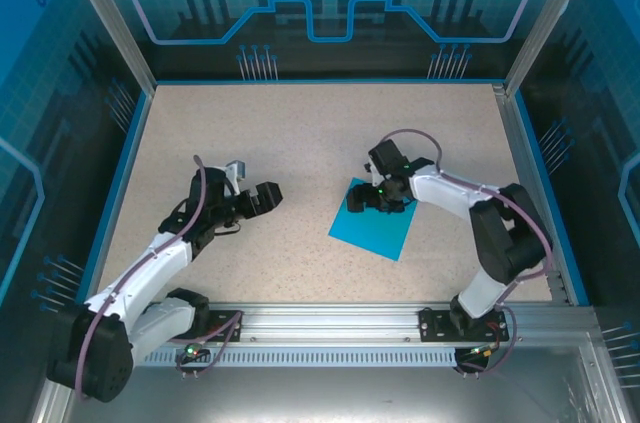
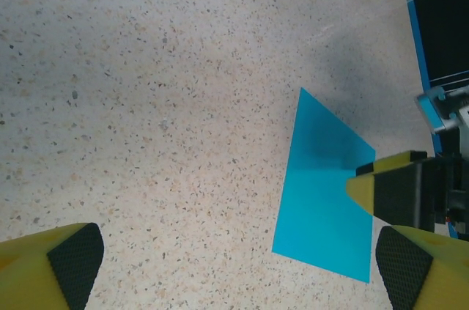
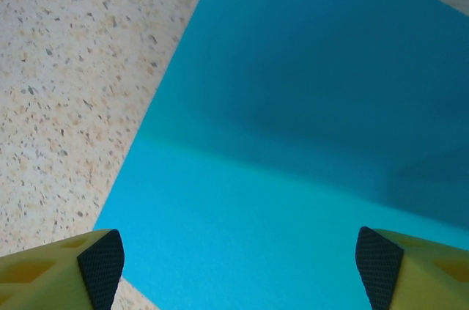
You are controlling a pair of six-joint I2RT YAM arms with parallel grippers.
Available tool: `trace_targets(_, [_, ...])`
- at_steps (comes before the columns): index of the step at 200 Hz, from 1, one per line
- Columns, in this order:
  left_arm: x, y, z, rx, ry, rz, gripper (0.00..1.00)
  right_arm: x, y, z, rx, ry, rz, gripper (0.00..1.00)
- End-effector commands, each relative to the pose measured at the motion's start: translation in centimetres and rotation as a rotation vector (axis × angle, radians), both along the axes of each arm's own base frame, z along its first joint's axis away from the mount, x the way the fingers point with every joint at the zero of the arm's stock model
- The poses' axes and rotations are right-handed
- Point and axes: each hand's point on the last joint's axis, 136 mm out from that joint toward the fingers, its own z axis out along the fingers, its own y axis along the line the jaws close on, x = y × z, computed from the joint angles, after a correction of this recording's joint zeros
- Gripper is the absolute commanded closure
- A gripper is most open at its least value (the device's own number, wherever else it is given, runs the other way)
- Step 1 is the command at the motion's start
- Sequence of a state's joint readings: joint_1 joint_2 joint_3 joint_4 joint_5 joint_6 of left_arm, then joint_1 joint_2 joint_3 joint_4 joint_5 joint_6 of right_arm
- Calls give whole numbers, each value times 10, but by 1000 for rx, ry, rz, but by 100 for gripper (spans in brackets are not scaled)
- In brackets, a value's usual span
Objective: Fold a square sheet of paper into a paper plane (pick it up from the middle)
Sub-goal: Move the paper to the center of the table.
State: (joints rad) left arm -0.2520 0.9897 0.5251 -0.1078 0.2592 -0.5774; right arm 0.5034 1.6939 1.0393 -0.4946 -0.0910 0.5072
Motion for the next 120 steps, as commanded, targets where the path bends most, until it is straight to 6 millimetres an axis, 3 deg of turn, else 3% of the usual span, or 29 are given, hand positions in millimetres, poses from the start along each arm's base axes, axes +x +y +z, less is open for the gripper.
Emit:
trace_targets(1, [-3, 1, -6, 8, 6, 7, 1, -5, 7, -14, -74, 48, 57, 14])
trace_targets(65, [-10, 12, -11, 37, -44, 44, 1, -14, 64, -43, -120, 118, 406, 21])
trace_targets(93, [-7, 13, -8, 48, -69, 49, 1, -18, 89, -39, -65, 107, 531, 24])
trace_targets(120, [-5, 14, -6, 54, -79, 50, 1, -27, 101, -34, -61, 91, 652, 24])
